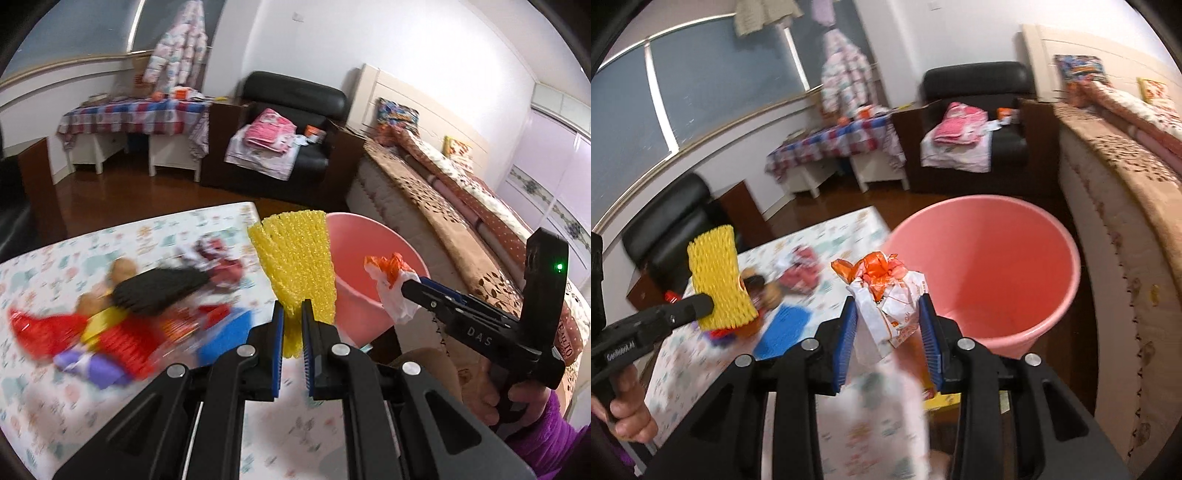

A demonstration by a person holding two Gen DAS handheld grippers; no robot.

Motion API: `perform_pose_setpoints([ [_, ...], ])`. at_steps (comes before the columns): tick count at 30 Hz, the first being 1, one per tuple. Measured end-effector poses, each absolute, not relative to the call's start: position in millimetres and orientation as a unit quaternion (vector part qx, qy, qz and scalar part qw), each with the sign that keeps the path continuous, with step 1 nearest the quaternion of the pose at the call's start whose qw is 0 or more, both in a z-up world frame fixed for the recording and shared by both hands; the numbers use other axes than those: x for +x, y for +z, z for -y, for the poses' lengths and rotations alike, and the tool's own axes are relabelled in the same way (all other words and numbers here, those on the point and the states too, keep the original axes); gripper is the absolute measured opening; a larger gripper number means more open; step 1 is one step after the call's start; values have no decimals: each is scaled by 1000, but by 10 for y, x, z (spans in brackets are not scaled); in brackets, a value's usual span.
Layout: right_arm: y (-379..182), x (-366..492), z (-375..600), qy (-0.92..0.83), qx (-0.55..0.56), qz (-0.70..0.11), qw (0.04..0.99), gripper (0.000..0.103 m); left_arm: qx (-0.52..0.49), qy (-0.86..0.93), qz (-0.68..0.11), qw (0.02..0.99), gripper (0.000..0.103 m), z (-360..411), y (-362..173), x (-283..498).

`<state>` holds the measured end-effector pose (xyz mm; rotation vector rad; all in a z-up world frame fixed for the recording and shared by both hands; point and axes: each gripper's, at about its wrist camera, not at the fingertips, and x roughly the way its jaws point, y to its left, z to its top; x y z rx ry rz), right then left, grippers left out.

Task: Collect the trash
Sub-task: 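Carry both items over the pink bucket and open both tools to drop them, then move both tools back over the table toward the remaining trash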

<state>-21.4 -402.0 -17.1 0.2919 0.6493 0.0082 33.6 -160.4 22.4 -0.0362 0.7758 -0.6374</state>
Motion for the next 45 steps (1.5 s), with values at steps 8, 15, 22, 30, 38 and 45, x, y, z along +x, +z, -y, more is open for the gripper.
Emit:
perform_pose_setpoints([
  [8,-237,-62,4509,-53,151,-317,935,35,25,-339,-387,857,9,2458,87,581],
  [15,-402,71,4767,-70,170,-328,927,35,64,-347,-408,842,9,2993,-171,735],
  [22,-593,217,4904,-82,178,-347,917,35,78,-346,-433,829,9,3220,-414,913],
  [30,-714,266,5004,-94,185,-360,910,35,74,-358,-450,815,9,3378,-558,1021],
  [38,-730,255,5012,-101,189,-359,909,38,58,-358,-436,823,55,3350,-495,1031],
  [45,-712,207,5025,-96,203,-356,907,42,45,-354,-425,832,56,3170,-341,934],
])
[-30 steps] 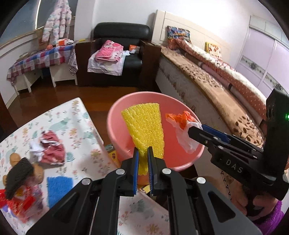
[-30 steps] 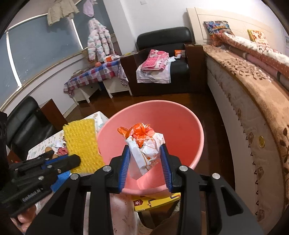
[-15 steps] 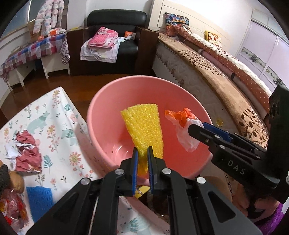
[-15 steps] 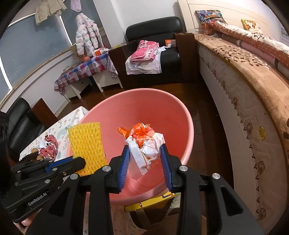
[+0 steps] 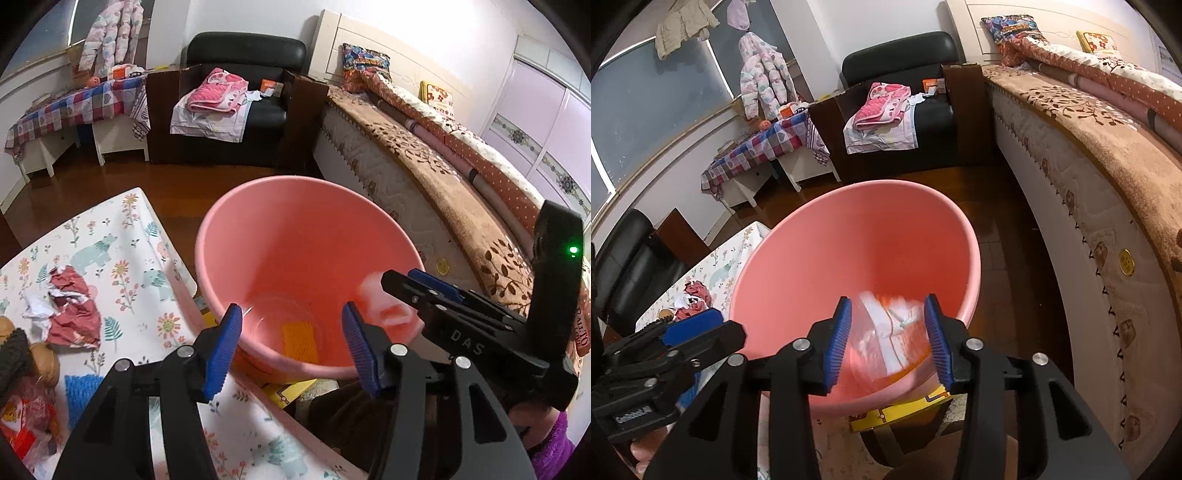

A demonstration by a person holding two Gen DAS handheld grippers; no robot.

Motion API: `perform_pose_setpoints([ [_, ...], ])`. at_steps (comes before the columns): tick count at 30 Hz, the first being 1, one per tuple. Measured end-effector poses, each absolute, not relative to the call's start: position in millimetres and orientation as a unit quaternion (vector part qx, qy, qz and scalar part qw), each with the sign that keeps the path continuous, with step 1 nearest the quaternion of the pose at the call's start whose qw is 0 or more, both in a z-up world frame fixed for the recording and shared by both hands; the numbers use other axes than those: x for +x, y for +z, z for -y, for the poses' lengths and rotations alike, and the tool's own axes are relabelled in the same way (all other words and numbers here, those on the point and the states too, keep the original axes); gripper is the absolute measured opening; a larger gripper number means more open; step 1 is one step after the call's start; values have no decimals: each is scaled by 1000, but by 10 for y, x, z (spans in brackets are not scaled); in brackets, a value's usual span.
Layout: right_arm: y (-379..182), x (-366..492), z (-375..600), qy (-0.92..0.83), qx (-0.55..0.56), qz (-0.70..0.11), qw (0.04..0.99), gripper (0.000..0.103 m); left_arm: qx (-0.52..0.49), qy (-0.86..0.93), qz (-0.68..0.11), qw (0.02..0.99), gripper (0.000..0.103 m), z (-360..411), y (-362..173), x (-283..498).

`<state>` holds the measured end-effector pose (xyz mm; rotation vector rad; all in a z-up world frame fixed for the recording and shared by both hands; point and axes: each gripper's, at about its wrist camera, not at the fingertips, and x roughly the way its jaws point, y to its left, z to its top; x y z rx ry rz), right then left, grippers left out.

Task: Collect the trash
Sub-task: 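Move both tools back over the table toward the remaining trash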

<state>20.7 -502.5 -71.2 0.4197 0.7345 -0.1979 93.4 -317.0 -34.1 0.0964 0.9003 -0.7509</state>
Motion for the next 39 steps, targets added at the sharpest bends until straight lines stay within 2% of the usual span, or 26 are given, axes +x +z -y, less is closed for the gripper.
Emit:
perform_pose_setpoints([
  [9,-539,98,4763,-73,188,-346,916,42,31,-347,-392,852,56,2784,-48,632],
  [20,-351,-42,4088,0,169,-338,926,42,28,-307,-350,885,56,1959,236,187],
  [32,-377,-107,3492,61,143,-359,920,42,20,-237,-343,909,54,1028,165,-184],
  [39,-467,-76,3223,87,126,-378,913,42,-8,-207,-364,908,49,701,9,-207],
])
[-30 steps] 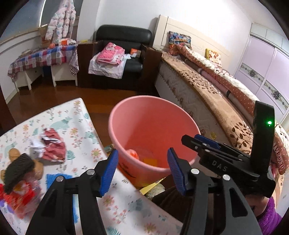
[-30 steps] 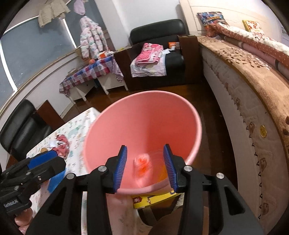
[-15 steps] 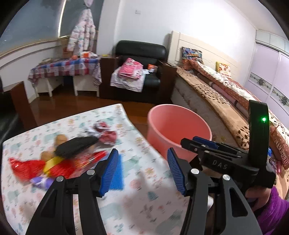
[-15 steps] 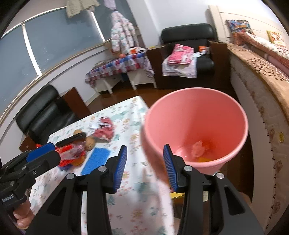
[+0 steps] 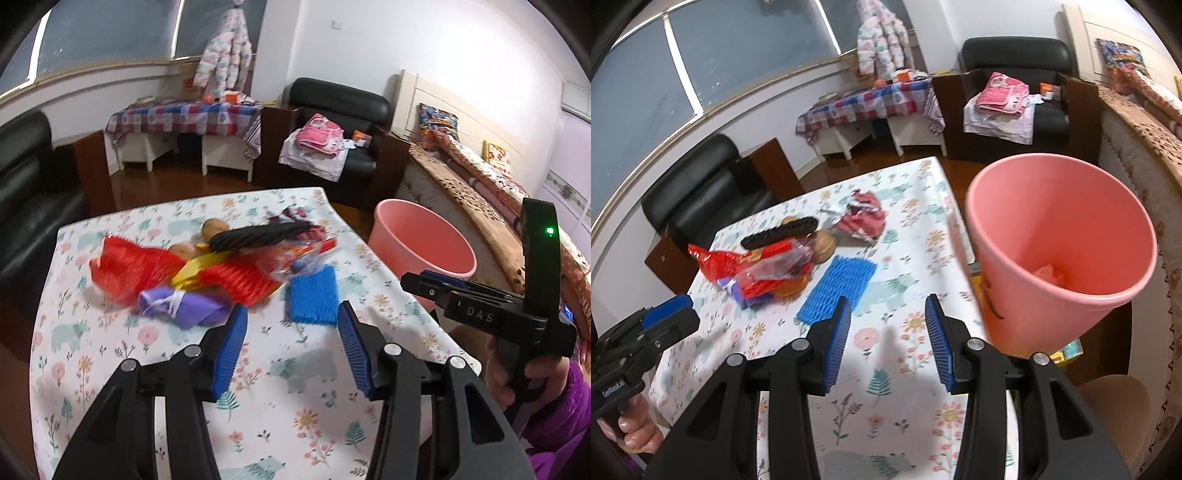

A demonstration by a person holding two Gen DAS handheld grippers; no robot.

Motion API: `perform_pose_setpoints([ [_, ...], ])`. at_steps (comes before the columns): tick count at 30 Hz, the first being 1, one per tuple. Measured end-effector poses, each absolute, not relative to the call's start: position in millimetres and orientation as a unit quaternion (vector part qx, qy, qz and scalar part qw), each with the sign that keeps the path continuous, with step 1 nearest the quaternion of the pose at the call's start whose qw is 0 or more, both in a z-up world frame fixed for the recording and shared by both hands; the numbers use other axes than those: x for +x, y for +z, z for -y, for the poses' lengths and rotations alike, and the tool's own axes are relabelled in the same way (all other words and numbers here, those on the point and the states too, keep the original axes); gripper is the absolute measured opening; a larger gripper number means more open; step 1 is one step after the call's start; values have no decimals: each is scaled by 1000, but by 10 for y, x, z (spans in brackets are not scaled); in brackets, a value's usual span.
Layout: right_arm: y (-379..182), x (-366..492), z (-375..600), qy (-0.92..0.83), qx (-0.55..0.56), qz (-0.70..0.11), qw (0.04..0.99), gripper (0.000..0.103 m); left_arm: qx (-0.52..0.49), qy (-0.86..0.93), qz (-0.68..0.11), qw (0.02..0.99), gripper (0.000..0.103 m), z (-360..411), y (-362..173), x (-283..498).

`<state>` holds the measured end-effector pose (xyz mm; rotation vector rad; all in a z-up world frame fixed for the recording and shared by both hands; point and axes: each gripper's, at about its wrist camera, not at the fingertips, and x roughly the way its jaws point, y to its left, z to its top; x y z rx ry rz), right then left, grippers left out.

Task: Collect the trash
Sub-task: 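Move both tools back over the table toward the remaining trash, then grasp the black mesh net with the left tool while the right grasps the clear snack bag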

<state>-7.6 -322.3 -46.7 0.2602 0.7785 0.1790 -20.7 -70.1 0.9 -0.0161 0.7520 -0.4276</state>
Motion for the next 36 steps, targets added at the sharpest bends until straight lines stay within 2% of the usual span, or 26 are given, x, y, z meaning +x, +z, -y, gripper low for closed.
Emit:
perform_pose_setpoints([
  [11,-364,2,2901,163,136,-370,904,43,-21,-197,-375,906,48,564,-91,-143],
  [13,-329,59,2825,174,141,-372,901,56,-26,-193,-379,905,48,523,-118,-120],
  [16,-294,166,2750,184,149,-370,899,59,-33,-188,-381,905,48,458,-150,-114],
  [28,-381,627,2468,219,176,-410,868,61,-51,-170,-375,910,48,245,-129,-27],
  [36,-590,630,2379,205,135,-433,867,61,-51,-165,-374,911,48,260,-94,48],
])
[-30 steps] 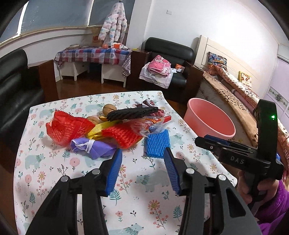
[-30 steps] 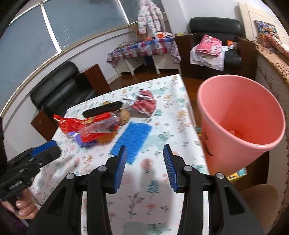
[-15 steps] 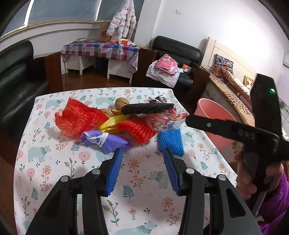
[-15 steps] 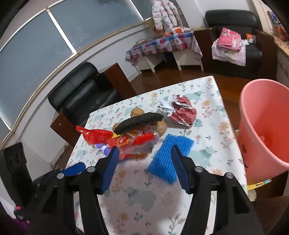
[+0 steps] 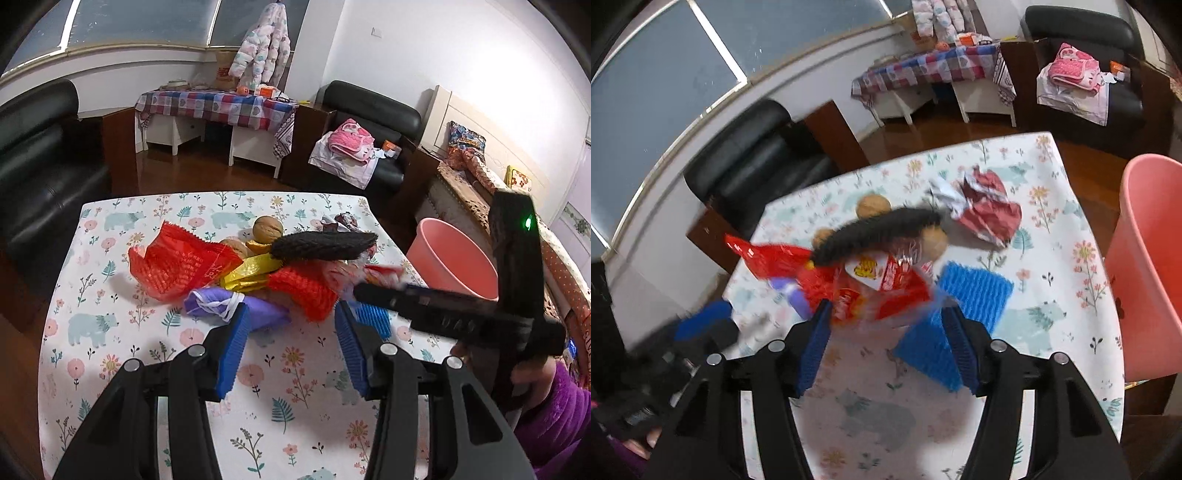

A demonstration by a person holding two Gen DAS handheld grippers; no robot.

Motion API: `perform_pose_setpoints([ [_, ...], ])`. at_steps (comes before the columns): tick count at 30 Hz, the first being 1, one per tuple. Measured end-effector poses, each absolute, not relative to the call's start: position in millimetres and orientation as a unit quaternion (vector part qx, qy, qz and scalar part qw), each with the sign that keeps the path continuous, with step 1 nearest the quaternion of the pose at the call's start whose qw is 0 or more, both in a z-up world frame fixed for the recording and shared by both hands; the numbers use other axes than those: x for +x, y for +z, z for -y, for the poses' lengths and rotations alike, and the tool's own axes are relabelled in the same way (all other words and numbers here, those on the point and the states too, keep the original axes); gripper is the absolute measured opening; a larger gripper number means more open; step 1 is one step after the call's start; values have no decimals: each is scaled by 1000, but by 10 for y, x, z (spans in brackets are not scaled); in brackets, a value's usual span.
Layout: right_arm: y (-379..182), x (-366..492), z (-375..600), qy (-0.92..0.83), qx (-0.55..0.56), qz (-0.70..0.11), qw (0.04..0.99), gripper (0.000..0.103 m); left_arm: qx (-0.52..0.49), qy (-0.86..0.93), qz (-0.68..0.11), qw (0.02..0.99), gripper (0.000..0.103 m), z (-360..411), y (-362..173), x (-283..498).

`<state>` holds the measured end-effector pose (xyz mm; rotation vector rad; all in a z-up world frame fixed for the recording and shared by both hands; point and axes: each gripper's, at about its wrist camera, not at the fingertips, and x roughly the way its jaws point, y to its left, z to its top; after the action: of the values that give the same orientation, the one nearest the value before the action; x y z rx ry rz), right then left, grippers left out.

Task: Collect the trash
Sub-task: 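Grasp the black mesh net with the left tool while the right grasps the clear snack bag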

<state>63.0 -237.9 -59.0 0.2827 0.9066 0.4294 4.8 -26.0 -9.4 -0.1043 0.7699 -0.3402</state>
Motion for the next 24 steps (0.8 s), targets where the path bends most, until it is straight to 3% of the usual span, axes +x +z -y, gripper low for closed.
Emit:
perform_pose_setpoints([
  [10,-831,527,2507,178,117,-456,864,61,-39,-175,-378,908,48,581,-28,309],
  [24,-885,488,2577,191,130,-456,860,61,-126,-151,-441,876,54,552,-259,1089],
])
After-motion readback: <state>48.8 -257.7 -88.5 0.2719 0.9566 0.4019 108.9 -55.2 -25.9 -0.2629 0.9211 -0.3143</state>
